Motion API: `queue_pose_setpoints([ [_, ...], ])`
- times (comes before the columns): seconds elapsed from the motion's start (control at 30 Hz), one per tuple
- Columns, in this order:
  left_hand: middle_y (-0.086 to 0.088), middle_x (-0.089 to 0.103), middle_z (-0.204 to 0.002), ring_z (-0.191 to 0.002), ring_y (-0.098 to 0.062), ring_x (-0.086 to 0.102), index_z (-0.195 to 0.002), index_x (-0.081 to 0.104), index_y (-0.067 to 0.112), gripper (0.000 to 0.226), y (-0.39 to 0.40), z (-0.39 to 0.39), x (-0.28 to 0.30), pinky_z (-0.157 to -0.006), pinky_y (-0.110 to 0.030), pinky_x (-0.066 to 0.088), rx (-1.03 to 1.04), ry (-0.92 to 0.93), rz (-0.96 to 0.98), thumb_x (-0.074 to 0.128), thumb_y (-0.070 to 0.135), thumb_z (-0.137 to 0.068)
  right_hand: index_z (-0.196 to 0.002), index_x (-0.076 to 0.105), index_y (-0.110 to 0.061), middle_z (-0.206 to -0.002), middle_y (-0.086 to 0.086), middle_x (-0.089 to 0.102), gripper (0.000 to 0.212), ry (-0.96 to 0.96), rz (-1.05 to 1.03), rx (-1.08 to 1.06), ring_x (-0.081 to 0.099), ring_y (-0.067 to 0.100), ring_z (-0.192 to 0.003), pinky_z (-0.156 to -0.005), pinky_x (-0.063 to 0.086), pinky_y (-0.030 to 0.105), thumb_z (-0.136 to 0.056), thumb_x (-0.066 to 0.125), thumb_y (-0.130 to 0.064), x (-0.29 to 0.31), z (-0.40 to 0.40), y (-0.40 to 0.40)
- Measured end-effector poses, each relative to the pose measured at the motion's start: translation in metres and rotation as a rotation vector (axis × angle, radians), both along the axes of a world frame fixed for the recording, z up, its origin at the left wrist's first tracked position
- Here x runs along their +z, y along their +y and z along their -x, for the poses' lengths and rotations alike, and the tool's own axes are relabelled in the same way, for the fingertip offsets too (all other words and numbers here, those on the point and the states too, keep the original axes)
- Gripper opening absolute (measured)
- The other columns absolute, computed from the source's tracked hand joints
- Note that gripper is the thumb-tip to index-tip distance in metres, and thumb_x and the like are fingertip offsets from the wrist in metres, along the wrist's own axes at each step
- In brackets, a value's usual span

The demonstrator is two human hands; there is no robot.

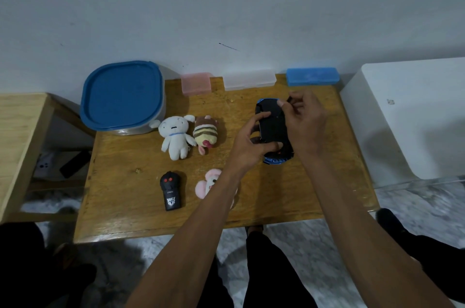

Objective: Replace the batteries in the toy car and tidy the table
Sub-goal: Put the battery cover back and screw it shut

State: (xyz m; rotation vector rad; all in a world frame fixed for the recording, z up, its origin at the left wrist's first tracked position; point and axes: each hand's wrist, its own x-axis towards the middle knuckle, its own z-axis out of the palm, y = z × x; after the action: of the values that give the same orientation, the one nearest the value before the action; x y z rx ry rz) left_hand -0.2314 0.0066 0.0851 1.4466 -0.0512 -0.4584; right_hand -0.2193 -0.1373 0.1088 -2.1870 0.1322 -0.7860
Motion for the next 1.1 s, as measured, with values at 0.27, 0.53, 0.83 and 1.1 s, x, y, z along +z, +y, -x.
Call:
queue_pose_setpoints([
  [0.27,-0.007,0.062,-0.128,-0.105,-0.018,0.067,-0.137,0.055,0.027,0.072,-0.002,0.001,0.001,-0.077,-0.024,0.06,0.005,0.028,0.006,0.082,-0.003,-0.078,-0.116,0.067,-0.008,-0.105,-0.004,0.068,0.024,0.029,-0.05,0.041,0.069,0.009,-0.091,-0.08,0.057,0.019,-0.095,0.07,-0.018,0.001,0.002,-0.006],
  [0.53,-0.008,0.061,-0.128,-0.099,-0.018,0.068,-0.136,0.056,0.021,0.071,-0.007,0.004,0.0,-0.07,-0.022,0.058,0.028,0.03,0.01,0.082,-0.006,-0.076,-0.116,0.066,-0.008,-0.102,0.001,0.069,0.025,0.016,-0.005,0.018,0.062,0.002,-0.088,-0.076,0.053,0.013,-0.094,0.071,-0.018,0.001,0.0,-0.007],
  [0.83,-0.004,0.061,-0.127,-0.105,-0.027,0.068,-0.134,0.057,0.023,0.07,-0.009,0.001,-0.004,-0.074,-0.028,0.061,0.048,0.038,0.028,0.083,-0.006,-0.075,-0.109,0.066,-0.004,-0.101,-0.008,0.065,0.018,0.016,-0.077,0.03,0.067,0.005,-0.087,-0.077,0.06,0.026,-0.093,0.071,-0.01,0.0,0.003,-0.01],
  [1.1,-0.007,0.06,-0.128,-0.11,-0.027,0.065,-0.133,0.057,0.029,0.044,-0.007,-0.001,-0.001,-0.084,-0.044,0.062,0.016,0.037,-0.037,0.066,0.008,-0.095,-0.107,0.064,-0.012,-0.092,-0.003,0.066,0.021,0.043,-0.141,-0.033,0.067,0.012,-0.081,-0.071,0.058,0.027,-0.091,0.074,-0.022,-0.002,0.003,-0.008],
])
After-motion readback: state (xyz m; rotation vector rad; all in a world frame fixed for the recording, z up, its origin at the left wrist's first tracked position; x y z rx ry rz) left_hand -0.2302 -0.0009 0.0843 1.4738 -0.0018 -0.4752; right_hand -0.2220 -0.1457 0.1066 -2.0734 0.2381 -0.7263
